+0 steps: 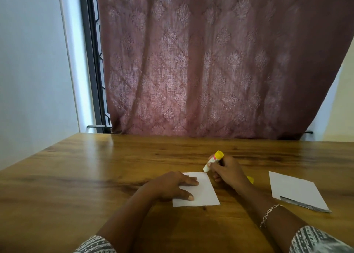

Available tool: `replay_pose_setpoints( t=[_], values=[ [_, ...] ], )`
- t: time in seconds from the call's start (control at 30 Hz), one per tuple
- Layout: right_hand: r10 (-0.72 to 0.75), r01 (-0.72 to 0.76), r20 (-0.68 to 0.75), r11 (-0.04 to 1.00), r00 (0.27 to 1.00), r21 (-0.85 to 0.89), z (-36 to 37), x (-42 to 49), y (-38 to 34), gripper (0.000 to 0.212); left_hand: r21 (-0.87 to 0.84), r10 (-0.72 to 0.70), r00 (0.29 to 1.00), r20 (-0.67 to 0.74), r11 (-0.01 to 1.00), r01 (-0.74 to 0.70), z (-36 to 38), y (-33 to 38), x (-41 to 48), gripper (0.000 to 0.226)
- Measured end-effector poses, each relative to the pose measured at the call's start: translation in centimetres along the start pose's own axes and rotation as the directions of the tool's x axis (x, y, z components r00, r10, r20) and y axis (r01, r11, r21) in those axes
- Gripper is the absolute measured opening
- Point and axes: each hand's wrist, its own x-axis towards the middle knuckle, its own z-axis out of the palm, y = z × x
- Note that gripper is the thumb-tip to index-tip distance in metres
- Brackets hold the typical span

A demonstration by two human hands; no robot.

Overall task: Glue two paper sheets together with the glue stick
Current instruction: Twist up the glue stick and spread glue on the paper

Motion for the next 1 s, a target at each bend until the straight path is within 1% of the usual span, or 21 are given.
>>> replay_pose_setpoints(
  t=[0.63,1.0],
  values=[
    [-0.056,0.059,0.024,0.99,0.998,-0.129,0.51,0.4,0.28,0.02,-0.012,-0.026,1.0,-0.003,1.0,0.026,-0.04,0.17,-0.05,0.052],
    [-0.062,0.066,0.041,0.989,0.997,-0.133,0.03,-0.19,0.43,0.021,-0.056,-0.023,1.0,0.001,0.998,0.024,-0.06,0.38,-0.26,0.051]
  ],
)
